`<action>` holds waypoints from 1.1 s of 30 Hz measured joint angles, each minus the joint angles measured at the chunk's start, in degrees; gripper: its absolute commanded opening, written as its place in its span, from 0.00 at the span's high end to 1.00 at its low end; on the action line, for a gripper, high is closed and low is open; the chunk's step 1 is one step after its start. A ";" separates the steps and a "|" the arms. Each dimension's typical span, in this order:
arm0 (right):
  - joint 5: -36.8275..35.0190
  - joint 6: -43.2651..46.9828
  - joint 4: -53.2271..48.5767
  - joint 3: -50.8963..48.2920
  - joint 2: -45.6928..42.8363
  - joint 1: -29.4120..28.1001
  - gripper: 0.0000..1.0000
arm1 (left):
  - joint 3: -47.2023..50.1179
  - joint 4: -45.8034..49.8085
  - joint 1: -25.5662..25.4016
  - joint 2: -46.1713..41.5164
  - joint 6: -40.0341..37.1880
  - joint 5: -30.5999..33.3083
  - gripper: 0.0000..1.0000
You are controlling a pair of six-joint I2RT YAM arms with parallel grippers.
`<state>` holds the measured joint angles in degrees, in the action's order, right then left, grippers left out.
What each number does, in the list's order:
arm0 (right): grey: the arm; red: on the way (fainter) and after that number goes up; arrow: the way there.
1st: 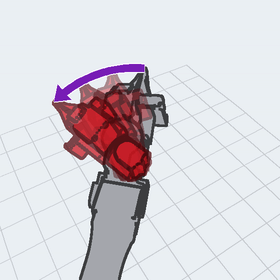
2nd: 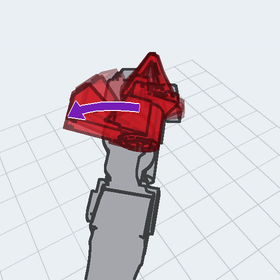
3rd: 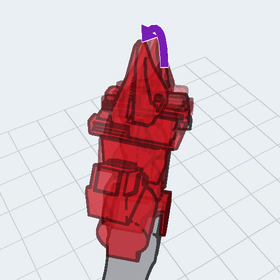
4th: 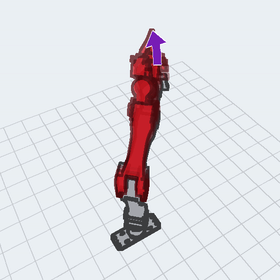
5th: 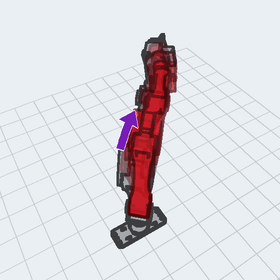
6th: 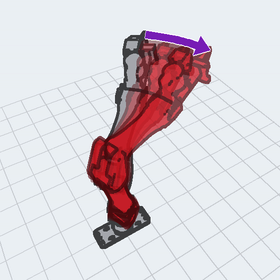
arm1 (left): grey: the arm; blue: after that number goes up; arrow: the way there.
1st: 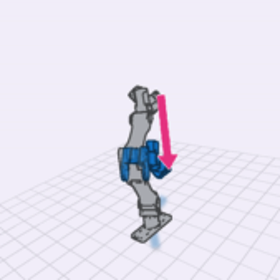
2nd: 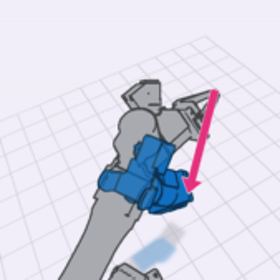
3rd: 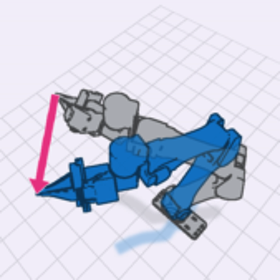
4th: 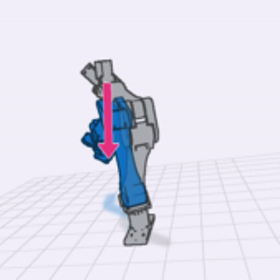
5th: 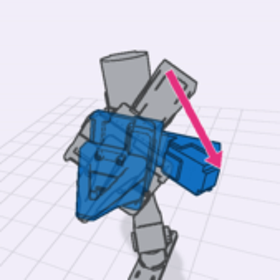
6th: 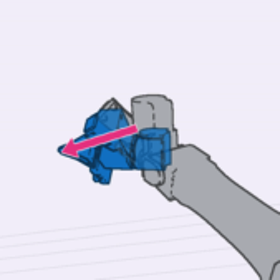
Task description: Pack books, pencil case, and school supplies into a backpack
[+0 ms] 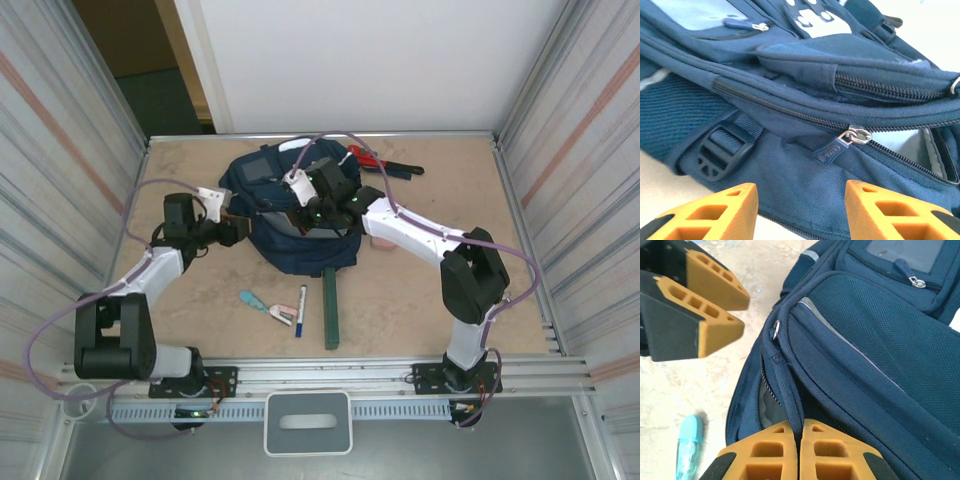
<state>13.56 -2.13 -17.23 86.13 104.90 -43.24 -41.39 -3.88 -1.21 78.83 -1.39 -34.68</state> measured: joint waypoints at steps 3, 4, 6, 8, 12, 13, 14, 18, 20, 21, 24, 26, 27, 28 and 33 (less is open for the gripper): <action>1.49 0.02 -0.59 0.46 0.17 0.55 1.00 | -1.53 0.24 0.00 3.32 -1.73 -3.54 0.48; 1.64 0.02 -0.90 0.68 0.24 0.66 1.00 | -2.12 0.24 -0.02 4.26 -2.14 -4.74 0.48; 1.92 0.02 -1.31 1.22 0.52 0.83 1.00 | -3.23 0.26 -0.02 5.60 -2.82 -6.75 0.48; 2.19 0.02 -1.33 1.44 0.72 0.90 1.00 | -4.70 0.52 -0.02 6.86 -3.23 -8.31 0.47; 2.64 0.02 -1.49 1.44 0.83 0.90 1.00 | -8.44 1.75 -0.02 10.01 -4.04 -10.95 0.47; 2.62 0.04 -1.49 1.44 0.83 0.90 1.00 | -9.44 2.47 -0.07 10.80 -4.42 -11.50 0.47; 2.62 0.02 -1.49 1.49 0.83 0.92 1.00 | -10.16 3.04 -0.24 11.43 -4.68 -11.93 0.47; 2.62 0.04 -1.51 1.53 0.83 1.01 1.00 | -12.09 5.46 -0.68 13.07 -5.49 -12.83 0.48; 2.62 0.04 -1.53 1.53 0.83 1.07 1.00 | -12.74 6.56 -0.87 13.42 -5.99 -13.07 0.52; 2.64 0.02 -1.53 1.53 0.83 1.14 1.00 | -13.18 7.13 -0.92 13.66 -6.19 -13.31 0.55; 2.62 0.04 -1.51 1.53 0.83 1.27 1.00 | -14.51 8.61 -1.20 14.58 -6.47 -13.94 0.62; 2.60 0.04 -1.51 1.53 0.83 1.29 1.00 | -14.86 9.18 -1.44 14.99 -6.45 -14.21 0.72; 2.58 0.04 -1.51 1.53 0.83 1.29 1.00 | -14.88 9.38 -1.51 15.06 -6.34 -14.21 0.74; 2.60 0.07 -1.53 1.53 0.83 1.29 1.00 | -14.88 9.64 -1.55 15.06 -6.16 -14.03 0.75; 2.60 0.90 -1.51 1.53 0.83 1.40 1.00 | -14.88 9.70 -1.40 15.06 -5.49 -12.68 0.76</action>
<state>16.16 -1.23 -18.74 87.66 105.73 -41.85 -56.27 5.82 -2.61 93.89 -6.87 -47.35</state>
